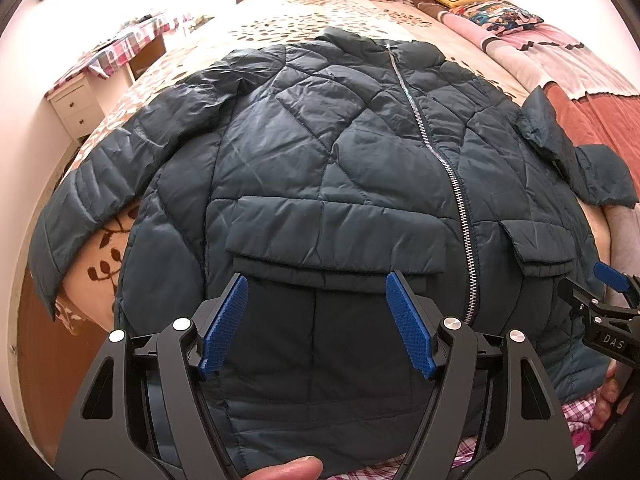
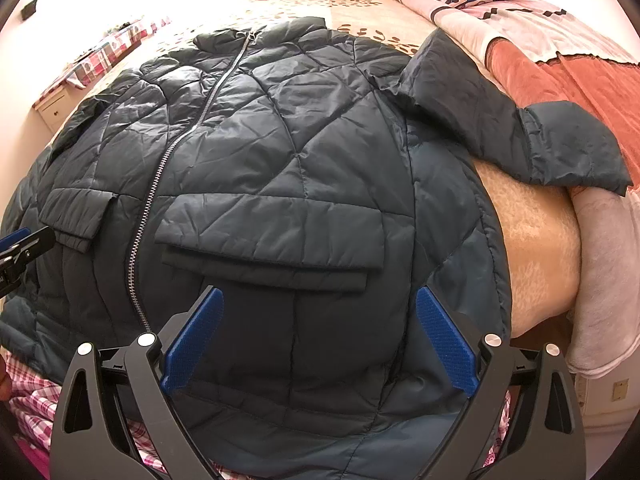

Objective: Fold large clothes

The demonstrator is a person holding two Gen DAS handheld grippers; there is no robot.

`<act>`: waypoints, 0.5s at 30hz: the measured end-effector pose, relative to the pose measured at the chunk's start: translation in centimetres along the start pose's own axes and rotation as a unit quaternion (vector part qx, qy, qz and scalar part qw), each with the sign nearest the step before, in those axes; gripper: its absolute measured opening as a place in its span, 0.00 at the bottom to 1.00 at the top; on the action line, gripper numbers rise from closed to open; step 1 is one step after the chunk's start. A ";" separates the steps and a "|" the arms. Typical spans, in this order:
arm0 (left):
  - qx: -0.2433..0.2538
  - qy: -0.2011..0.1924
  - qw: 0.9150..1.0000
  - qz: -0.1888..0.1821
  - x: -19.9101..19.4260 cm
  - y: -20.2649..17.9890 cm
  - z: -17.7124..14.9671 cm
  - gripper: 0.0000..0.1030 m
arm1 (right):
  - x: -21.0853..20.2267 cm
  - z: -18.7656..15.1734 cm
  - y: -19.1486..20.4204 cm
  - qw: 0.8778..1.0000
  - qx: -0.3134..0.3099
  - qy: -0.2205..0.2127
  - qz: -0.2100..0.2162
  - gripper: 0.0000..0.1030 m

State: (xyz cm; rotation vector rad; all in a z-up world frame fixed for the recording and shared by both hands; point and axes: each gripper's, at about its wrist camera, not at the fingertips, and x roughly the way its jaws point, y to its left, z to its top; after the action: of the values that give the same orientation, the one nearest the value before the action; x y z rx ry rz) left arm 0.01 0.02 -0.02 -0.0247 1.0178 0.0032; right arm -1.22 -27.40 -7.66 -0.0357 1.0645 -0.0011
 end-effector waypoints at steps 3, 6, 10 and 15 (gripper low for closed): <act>0.000 0.000 1.000 0.000 0.0 0.0 0.0 0.69 | 0.0 0.0 0.0 1.000 0.000 0.001 0.000 0.91; 0.000 0.000 1.000 0.000 0.0 0.0 0.0 0.69 | 0.0 0.0 0.0 1.000 0.000 0.001 0.000 0.91; 0.000 0.001 1.000 -0.001 0.0 0.0 0.0 0.69 | 0.1 0.0 0.0 1.000 0.000 0.001 0.001 0.91; 0.000 0.001 1.000 -0.001 0.0 0.0 0.0 0.69 | 0.1 0.0 0.0 1.000 0.001 0.001 0.001 0.91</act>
State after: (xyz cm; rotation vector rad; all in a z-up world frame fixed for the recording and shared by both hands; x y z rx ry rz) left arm 0.01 0.03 -0.02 -0.0256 1.0199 0.0022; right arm -1.16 -27.44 -7.78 -0.0337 1.0675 0.0001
